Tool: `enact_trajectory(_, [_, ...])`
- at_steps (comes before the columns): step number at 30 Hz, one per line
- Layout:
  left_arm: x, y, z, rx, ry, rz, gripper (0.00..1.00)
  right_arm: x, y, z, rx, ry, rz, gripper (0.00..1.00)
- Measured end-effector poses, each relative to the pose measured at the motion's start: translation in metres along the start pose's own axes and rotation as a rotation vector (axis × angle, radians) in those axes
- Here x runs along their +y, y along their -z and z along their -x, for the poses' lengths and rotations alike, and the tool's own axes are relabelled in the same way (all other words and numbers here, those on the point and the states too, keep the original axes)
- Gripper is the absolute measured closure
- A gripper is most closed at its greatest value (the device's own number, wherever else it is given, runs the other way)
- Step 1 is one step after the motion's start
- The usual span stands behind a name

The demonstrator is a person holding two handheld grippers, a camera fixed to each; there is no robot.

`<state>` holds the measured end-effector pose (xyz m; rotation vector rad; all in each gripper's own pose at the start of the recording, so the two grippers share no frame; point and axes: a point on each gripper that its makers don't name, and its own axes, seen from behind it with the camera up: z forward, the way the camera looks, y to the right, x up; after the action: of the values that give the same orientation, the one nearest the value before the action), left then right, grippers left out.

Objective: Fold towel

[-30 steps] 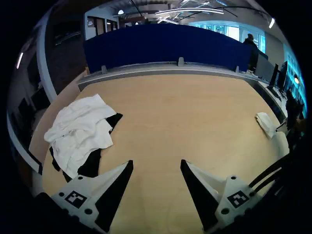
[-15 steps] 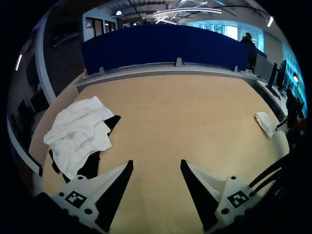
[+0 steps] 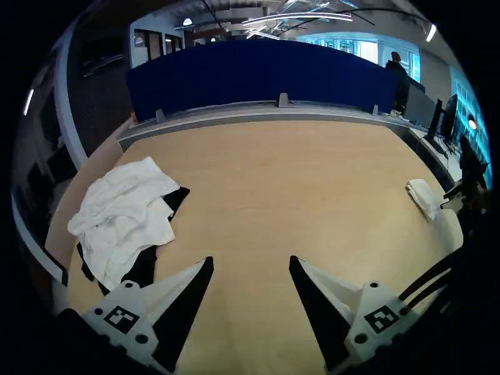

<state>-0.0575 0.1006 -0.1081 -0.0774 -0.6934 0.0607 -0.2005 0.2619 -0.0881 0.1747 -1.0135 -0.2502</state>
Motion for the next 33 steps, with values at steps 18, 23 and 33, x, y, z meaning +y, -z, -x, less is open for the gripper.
enact_trajectory(18, [-0.004,0.000,0.004,-0.003,0.000,-0.001,0.10,-0.045,-0.015,-0.025,0.065,-0.093,-0.053,0.00])
enact_trajectory(23, [-0.004,0.000,0.005,-0.007,-0.001,0.000,0.10,-0.052,-0.025,-0.018,0.058,-0.117,-0.051,0.00])
enact_trajectory(33, [-0.006,-0.001,0.004,-0.009,-0.001,-0.002,0.10,-0.062,-0.045,-0.008,0.071,-0.166,-0.019,0.00])
